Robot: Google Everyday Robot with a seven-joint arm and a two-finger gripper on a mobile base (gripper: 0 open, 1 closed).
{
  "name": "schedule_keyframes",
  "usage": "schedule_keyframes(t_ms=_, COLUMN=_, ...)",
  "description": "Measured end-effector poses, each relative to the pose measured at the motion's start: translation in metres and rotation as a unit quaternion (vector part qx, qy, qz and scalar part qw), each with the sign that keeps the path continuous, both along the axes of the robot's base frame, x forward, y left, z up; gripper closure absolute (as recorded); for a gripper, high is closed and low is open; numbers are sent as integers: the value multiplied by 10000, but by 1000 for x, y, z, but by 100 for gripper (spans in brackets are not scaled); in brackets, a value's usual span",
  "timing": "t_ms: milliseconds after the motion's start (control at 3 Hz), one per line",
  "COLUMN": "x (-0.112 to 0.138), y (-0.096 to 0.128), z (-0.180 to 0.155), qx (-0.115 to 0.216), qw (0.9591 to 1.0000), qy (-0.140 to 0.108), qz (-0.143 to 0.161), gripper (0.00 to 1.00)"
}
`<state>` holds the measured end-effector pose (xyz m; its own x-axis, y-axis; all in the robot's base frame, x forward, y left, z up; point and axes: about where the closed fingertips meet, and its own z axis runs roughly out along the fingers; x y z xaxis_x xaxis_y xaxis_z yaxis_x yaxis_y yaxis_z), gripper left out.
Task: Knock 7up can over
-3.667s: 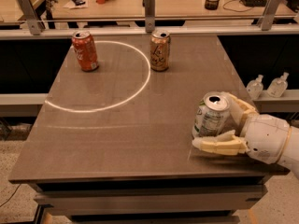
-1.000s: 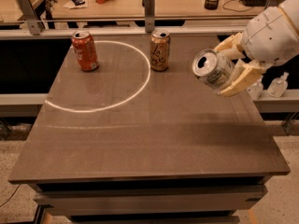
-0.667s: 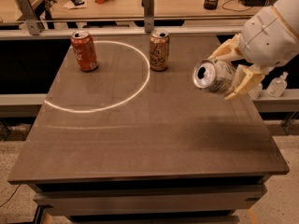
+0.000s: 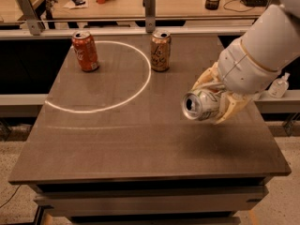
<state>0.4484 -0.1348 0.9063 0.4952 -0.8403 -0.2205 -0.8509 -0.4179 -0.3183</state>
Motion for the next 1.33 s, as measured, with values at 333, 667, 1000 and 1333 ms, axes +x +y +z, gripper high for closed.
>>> schedule_keyframes(t_ms=333, x=-4, y=10, z=-29, qx=-334, qw=9988, qy=0, qz=365, gripper=100)
schedule_keyframes(t_ms=667, x=1, y=12, z=-49, qx=-672, qw=9949, qy=-73, qz=746, gripper=100)
schedule_keyframes(t_ms=1000, x=15, y=12, z=-57, qx=-965, qw=9883, qy=-286, qz=1143, gripper=100)
schedule_keyframes(t_ms=1333, x=24, y=9, z=-63, qx=-1211, qw=9810, qy=-394, qz=1461, gripper=100)
